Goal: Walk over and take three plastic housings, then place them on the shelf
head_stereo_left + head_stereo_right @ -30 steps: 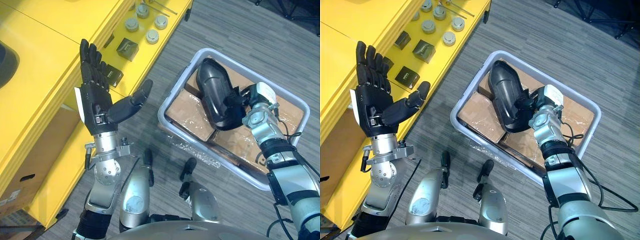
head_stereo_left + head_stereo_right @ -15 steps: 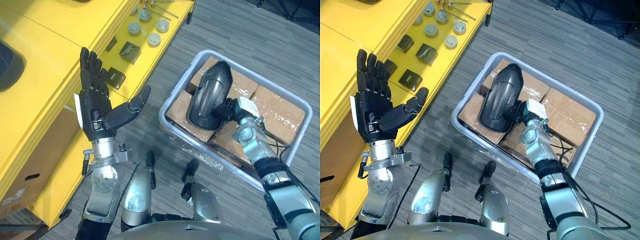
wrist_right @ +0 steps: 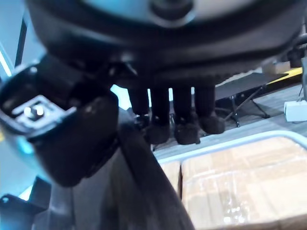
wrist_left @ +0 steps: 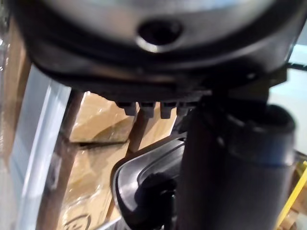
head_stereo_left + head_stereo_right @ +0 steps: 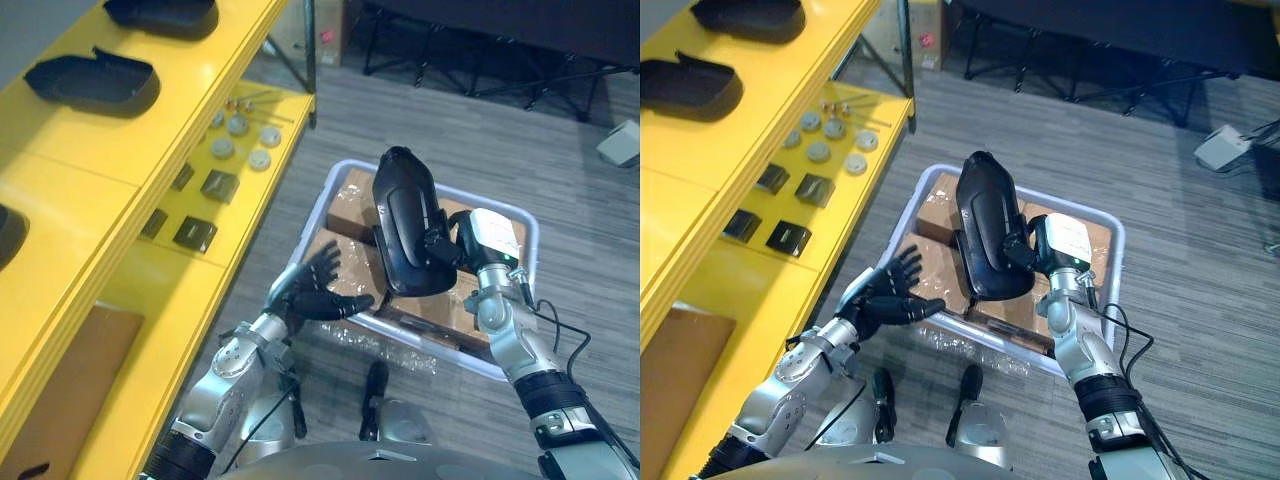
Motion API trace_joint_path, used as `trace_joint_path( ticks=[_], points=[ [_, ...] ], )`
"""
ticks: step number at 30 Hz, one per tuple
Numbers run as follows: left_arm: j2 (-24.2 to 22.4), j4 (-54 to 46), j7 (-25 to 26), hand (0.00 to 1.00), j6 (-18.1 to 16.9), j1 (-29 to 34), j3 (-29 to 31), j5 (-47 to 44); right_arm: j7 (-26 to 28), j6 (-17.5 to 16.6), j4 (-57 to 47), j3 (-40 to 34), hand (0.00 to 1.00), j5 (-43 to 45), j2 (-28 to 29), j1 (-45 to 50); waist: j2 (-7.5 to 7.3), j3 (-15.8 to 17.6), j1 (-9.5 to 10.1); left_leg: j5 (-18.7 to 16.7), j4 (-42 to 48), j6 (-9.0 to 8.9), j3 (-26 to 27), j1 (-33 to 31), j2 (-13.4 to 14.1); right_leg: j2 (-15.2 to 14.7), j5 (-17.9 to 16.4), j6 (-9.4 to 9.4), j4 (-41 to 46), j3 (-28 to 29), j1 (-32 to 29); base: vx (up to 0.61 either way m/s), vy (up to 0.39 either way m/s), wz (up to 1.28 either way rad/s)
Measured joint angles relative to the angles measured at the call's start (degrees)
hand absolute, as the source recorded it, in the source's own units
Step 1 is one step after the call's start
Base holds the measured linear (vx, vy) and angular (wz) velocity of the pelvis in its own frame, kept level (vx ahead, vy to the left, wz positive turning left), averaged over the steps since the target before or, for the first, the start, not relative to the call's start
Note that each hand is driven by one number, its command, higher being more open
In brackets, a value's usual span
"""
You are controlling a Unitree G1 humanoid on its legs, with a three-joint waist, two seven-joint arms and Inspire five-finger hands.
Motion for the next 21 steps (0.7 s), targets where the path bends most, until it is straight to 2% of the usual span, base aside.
trace_joint_path(
  ticks=[2,7,11,13,14,18,21],
  points=[
    [-0.3,4.1,0.1,1.0,2.7,-3.7,-0.3,-5.6,-0.4,-0.7,2.3,0.3,0.0,-0.9,0.0,-0.1,0.25,-1.7,-0.69,0.0,-0.3,-0.06,0.3,1.2,0.1,0.2,0.0,-0.01,-0.1,0.2,0.8,-0.04,-0.014,-0.08],
    [-0.3,9.6,2.5,1.0,4.9,-8.4,0.0,-10.8,-2.6,-1.8,5.3,2.3,0.0,-1.4,0.0,0.0,0.22,-3.9,-0.93,0.4,-1.2,-0.16,0.8,2.2,0.0,0.3,0.3,0.24,-1.0,0.5,1.4,-0.03,0.0,-0.07],
    [-0.5,12.9,2.5,1.0,5.6,-9.0,0.0,-16.2,-5.1,-5.1,5.9,3.4,0.0,-1.4,0.1,0.0,-0.25,-4.8,-0.88,0.7,-1.9,-0.2,0.9,3.2,-0.2,0.3,0.5,0.4,-1.2,0.6,2.2,0.0,0.0,0.0],
    [-0.7,14.5,2.5,1.0,6.1,-10.0,0.0,-20.1,-6.7,-7.5,5.9,3.6,0.0,-1.5,0.4,-0.1,-0.92,-5.3,-0.78,0.7,-2.0,-0.2,0.9,3.2,-0.2,0.3,0.5,0.41,-1.2,0.6,2.1,0.0,0.0,0.0],
    [-0.7,15.1,2.6,1.0,6.1,-10.8,0.1,-22.6,-8.2,-9.7,5.9,3.6,0.0,-2.0,1.9,-0.2,-1.76,-5.8,-0.83,0.7,-2.0,-0.19,1.0,3.2,-0.2,0.3,0.5,0.41,-1.2,0.7,2.1,0.0,0.0,0.0],
    [-1.9,15.7,5.1,1.0,6.0,-13.2,0.9,-22.9,-10.2,-13.5,5.1,5.2,0.0,-3.7,2.6,-0.2,-2.59,-6.3,-0.79,0.7,-1.9,-0.16,1.4,3.3,-0.3,0.2,0.7,0.6,-1.2,1.2,2.0,-0.02,0.02,-0.05],
    [-2.5,16.0,7.6,1.0,6.0,-13.3,1.9,-19.1,-10.2,-14.4,3.7,5.7,0.0,-3.7,2.6,-0.2,-2.59,-6.3,-0.88,0.7,-1.9,-0.17,1.5,3.5,-0.2,0.3,0.8,0.54,-1.2,1.4,2.1,-0.03,0.008,-0.04]
  ],
)
